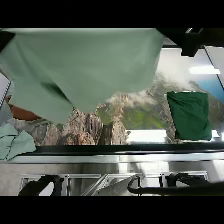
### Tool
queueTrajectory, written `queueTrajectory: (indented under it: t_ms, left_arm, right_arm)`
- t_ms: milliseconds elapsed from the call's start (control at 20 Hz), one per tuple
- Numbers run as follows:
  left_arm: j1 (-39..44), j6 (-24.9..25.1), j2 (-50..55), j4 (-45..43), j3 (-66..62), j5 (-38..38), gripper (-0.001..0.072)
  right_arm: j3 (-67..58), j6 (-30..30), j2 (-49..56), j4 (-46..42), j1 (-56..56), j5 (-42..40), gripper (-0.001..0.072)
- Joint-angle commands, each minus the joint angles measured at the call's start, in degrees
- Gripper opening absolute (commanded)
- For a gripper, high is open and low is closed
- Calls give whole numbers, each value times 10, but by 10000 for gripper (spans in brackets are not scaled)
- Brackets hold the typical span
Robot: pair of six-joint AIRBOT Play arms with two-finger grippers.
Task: Fold the shirts.
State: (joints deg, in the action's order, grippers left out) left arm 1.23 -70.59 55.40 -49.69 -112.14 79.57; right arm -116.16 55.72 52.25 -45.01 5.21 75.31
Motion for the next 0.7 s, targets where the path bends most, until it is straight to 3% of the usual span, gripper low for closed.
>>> queueTrajectory:
  t_ms: [0,200,350,450,600,650]
  left_arm:
    - [10,-5,12,-1,59,-1,16]
    - [66,-3,101,-2,238,-8,16]
    - [99,33,205,-3,347,-56,20]
    - [104,37,277,-3,369,-73,21]
    - [82,37,358,-3,324,-53,49]
    - [68,37,374,-3,301,-38,393]
  right_arm:
    - [29,5,13,-38,-1,19,14]
    - [149,30,111,-38,0,32,14]
    - [250,34,215,-38,0,12,23]
    - [275,52,287,-38,-1,-7,181]
    - [274,60,328,-34,-1,-11,182]
    - [274,60,322,-34,-2,-12,186]
